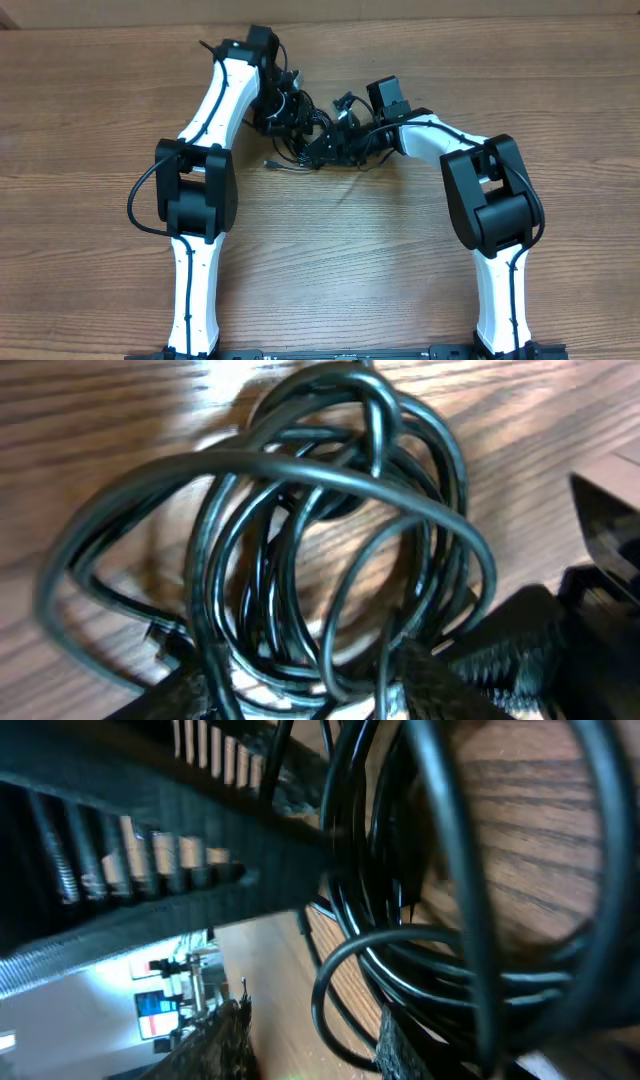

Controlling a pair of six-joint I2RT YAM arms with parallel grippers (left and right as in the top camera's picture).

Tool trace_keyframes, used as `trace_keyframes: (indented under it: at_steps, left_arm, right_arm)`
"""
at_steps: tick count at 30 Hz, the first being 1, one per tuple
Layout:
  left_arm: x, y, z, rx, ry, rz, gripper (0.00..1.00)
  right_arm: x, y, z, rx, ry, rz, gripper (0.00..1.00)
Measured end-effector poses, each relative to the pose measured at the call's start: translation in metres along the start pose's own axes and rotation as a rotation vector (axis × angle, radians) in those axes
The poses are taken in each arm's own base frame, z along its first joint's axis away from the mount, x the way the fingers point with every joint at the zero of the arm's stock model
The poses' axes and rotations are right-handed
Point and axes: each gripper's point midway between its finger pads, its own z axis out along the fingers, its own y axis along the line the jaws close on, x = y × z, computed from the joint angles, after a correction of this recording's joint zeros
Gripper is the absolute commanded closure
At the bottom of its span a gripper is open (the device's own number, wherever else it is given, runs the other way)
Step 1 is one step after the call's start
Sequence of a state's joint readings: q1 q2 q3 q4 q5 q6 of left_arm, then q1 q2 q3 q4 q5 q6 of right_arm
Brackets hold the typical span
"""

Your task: Untangle cables

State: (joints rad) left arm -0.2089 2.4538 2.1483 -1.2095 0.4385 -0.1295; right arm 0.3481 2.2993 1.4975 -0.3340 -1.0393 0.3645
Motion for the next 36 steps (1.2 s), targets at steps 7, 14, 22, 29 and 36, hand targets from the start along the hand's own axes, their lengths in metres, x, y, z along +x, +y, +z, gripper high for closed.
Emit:
trace_keyframes:
  at_steps: [7,14,22,29,36]
  left_arm:
    - [0.002,0.008,0.018,0.038,-0.001,-0.047,0.74]
    - [0.006,0.005,0.025,0.09,0.009,-0.062,0.77]
    - [0.007,0.004,0.026,0.099,0.014,-0.067,0.79]
    - [0.011,0.0,0.028,0.109,0.027,-0.066,0.81]
    - [0.013,-0.001,0.03,0.108,0.035,-0.065,0.81]
  right_arm:
    - [0.001,-0.004,0.003,0.028,-0.003,-0.003,0.59]
    - [0.0,-0.007,0.003,0.045,-0.009,-0.007,0.59]
    - [0.0,-0.006,0.005,0.05,-0.009,-0.03,0.65]
    - [0.006,0.002,0.016,0.038,0.015,-0.048,0.65]
    - [0.009,0.0,0.023,0.069,0.017,-0.06,0.92]
